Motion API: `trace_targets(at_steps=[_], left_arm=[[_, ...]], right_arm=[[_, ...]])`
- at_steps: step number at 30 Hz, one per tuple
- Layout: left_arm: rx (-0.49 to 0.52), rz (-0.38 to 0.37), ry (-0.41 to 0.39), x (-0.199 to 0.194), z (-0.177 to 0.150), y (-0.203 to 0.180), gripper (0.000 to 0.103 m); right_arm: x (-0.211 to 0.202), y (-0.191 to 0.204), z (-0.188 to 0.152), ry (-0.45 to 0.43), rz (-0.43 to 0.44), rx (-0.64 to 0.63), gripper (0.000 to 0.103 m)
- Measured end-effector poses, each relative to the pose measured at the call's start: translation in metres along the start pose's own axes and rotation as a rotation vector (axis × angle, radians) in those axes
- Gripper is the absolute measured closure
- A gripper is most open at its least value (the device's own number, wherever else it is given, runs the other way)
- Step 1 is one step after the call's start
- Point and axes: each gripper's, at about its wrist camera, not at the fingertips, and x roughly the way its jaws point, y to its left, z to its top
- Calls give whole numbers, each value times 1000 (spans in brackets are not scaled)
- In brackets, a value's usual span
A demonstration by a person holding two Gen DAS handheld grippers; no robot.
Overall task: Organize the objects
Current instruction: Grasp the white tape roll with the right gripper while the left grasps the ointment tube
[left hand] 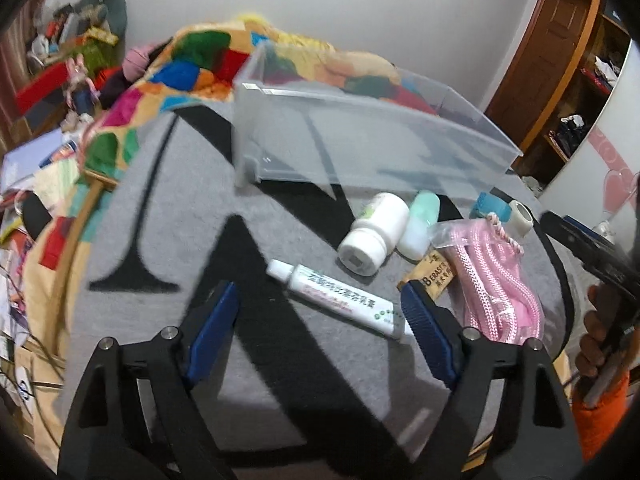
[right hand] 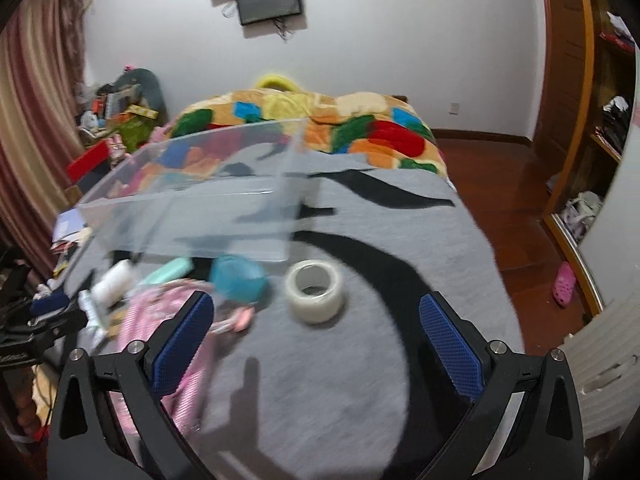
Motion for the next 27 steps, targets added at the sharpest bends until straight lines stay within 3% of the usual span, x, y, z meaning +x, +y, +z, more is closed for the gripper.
trace_targets(at_steps=[3, 9, 11, 14, 21, 27], left_arm=[[24, 31, -15, 5, 1, -8, 24], [71, 84, -46, 9, 0, -14, 50], [83, 96, -58, 6, -3, -13, 67], [92, 98, -66, 2, -5, -7, 85], [102, 98, -102, -17, -8, 1, 88], [102, 83, -199, -47, 10, 2, 89]], right_arm=[[17, -8, 6, 34, 1, 8, 10], [41, -7, 10, 98, 49, 12, 35], [46, -5, 10, 107, 53, -1, 50], [49, 0, 7, 120, 64, -12, 67], [28, 1, 5, 59, 58, -16, 67], [-3, 7, 17, -15, 81, -28, 67]])
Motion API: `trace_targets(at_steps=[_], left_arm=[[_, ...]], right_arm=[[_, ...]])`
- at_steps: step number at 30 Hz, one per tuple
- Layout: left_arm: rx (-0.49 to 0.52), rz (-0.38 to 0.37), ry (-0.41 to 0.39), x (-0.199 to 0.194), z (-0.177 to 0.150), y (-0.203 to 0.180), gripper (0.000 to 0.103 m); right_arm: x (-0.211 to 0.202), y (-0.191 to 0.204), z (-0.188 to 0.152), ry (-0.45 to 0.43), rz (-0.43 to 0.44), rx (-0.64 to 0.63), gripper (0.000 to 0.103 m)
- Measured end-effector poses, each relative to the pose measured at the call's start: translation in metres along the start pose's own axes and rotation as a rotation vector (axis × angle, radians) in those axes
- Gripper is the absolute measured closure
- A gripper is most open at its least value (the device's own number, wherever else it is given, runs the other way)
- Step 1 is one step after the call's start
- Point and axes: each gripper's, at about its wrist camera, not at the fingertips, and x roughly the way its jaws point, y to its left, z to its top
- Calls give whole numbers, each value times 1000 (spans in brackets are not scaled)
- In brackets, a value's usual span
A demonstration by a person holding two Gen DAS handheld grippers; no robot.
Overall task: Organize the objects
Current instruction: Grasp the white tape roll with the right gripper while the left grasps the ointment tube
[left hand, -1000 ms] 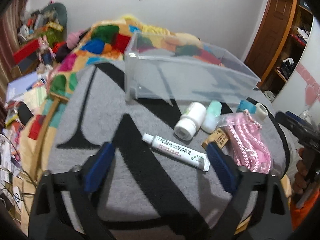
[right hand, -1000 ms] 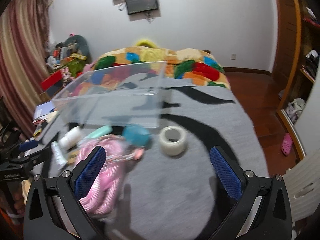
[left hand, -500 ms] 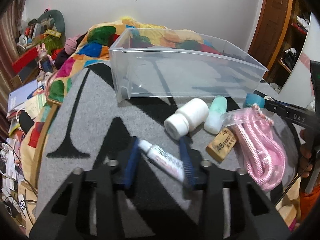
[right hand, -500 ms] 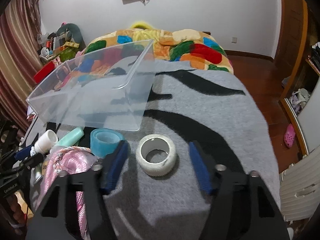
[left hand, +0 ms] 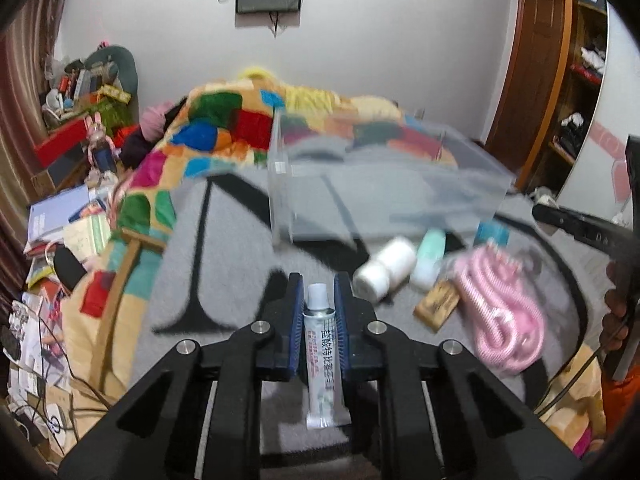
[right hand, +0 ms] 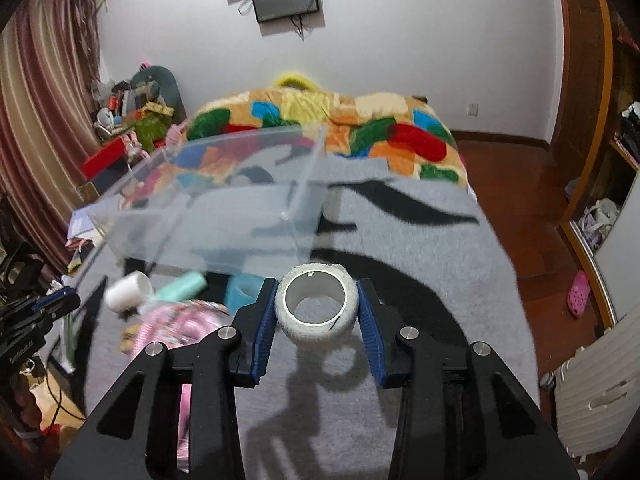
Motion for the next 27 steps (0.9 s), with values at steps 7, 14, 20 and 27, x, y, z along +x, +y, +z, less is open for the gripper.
trace_targets(at_steps=[7, 14, 20, 27], left_arm=[[-22, -30, -102, -16, 46, 5, 89], [-24, -33, -175, -11, 96, 3, 89], [-3, 27, -198, 15, 122, -2, 89], [-19, 14, -80, 67, 116, 3, 89]], right_arm=[[-20, 21, 26, -82, 34, -39, 67], [-14, 40, 58, -123, 66, -67, 67], [26, 54, 80, -64, 85, -73, 67], [72, 63, 80, 48, 55, -97, 67]])
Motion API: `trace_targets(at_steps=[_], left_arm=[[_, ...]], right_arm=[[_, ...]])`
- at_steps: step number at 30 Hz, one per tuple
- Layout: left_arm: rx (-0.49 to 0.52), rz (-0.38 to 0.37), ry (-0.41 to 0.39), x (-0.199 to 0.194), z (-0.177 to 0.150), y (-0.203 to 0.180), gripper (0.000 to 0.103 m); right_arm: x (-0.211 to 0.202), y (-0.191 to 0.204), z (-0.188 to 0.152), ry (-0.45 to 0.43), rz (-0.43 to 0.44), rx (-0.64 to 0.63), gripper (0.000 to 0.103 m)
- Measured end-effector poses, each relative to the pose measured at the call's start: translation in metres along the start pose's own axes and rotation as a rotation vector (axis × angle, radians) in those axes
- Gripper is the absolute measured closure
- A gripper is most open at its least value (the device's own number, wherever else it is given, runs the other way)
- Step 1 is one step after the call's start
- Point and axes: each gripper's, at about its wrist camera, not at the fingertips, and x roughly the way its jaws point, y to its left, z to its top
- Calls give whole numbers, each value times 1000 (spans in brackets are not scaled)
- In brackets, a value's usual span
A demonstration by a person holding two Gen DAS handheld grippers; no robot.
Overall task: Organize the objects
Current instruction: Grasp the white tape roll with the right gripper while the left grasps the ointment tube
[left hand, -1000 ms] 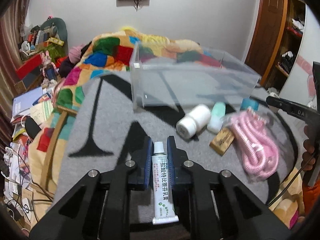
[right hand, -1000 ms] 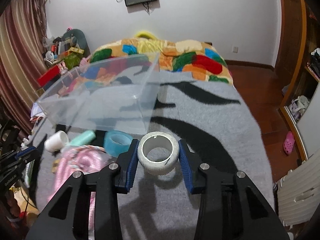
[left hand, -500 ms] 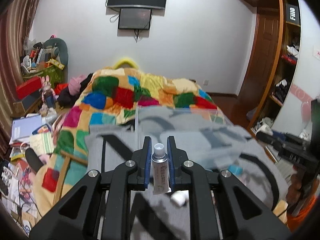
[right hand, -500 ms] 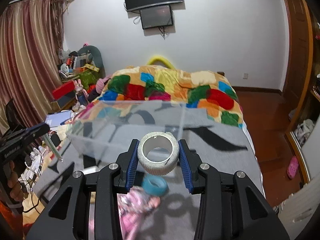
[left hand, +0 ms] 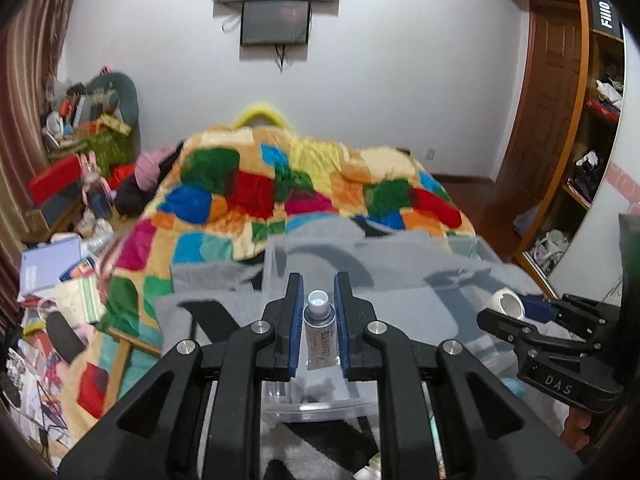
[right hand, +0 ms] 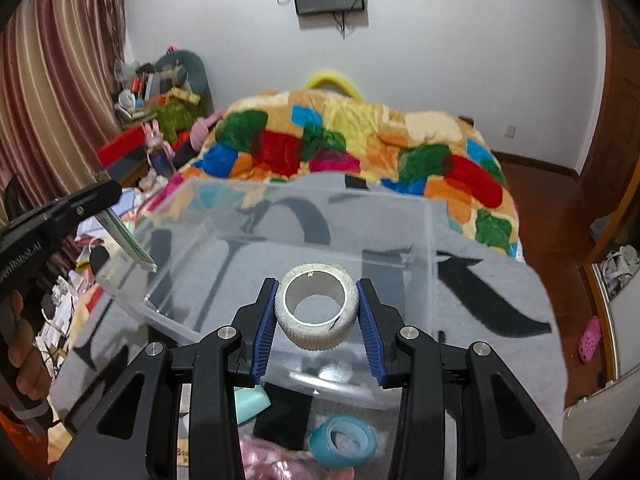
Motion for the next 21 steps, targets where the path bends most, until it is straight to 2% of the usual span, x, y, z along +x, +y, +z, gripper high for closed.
trace_targets(at_steps=[8, 9, 11, 13, 15, 17, 21], left_arm=[[35, -53, 76, 12, -18, -12, 88], [38, -60, 78, 10, -19, -14, 88], [52, -69, 74, 5, -18, -18, 88], [66, -70, 62, -2, -16, -21, 87], [75, -77, 50, -12, -16, -22, 81], [82, -76, 39, -21, -17, -21, 69], [97, -84, 26, -37, -26, -19, 57]], right_arm=[[16, 2, -6, 67, 7, 14, 65], [16, 2, -6, 71, 16, 21, 63], [13, 1, -6, 68, 33, 36, 50], [7, 2, -6, 49, 26, 31, 45], [-1, 5, -6, 27, 17, 16, 45], [-12, 5, -8, 7, 16, 6, 44], [-33, 0, -15, -29, 14, -11, 42]])
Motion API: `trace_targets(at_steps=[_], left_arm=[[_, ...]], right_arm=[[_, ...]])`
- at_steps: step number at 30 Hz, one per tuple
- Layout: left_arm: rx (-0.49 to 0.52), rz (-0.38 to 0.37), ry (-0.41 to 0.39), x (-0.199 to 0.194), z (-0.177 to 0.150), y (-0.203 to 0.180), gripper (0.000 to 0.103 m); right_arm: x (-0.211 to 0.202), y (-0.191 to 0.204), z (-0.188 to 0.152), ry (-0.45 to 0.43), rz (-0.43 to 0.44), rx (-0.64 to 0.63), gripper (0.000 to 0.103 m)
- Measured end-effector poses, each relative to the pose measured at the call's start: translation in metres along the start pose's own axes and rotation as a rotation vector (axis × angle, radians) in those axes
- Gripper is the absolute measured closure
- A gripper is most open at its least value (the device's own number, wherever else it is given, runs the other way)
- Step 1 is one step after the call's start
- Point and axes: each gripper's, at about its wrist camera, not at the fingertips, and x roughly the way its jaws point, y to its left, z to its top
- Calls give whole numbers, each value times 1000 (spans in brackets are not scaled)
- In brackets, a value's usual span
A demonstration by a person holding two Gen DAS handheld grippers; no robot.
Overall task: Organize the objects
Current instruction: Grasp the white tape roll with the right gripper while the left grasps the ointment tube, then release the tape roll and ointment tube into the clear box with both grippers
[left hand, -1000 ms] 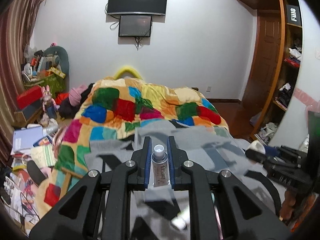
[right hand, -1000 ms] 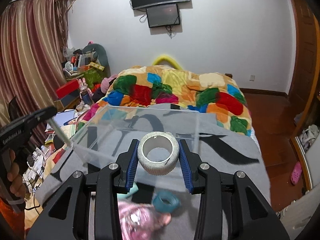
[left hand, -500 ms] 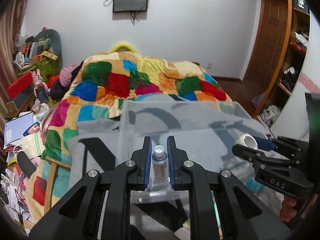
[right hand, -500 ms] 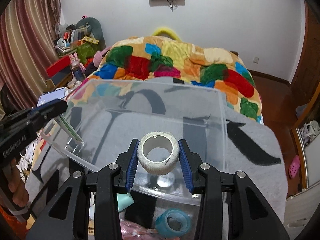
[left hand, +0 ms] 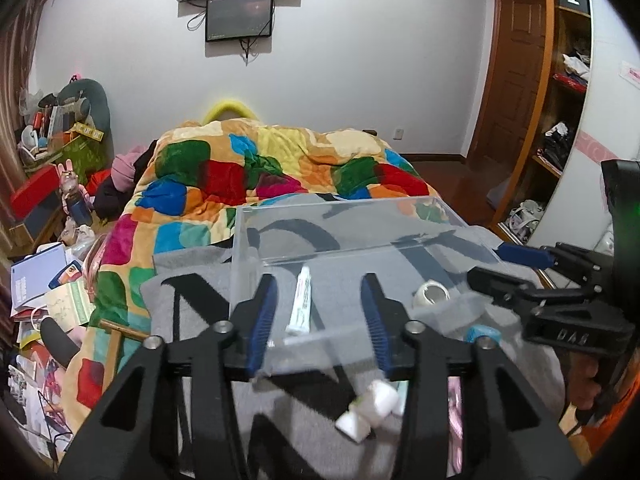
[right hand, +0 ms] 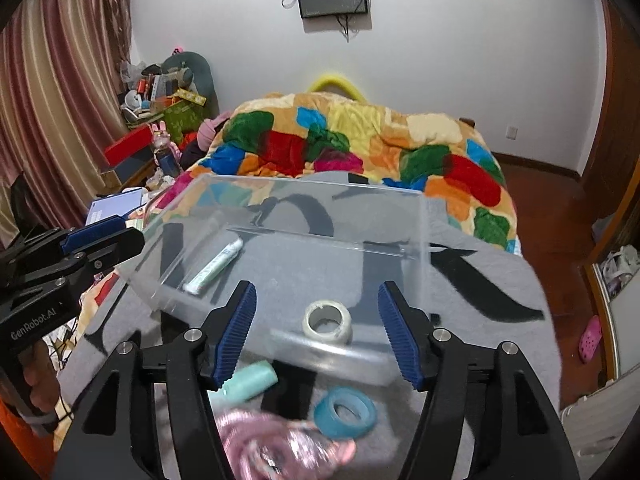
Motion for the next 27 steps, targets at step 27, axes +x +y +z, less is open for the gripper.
trace_targets(at_steps=[27], left_arm=[[7, -100, 211, 38, -66, -23, 42]], right_arm=[[15, -28, -69, 110, 21, 93, 44]])
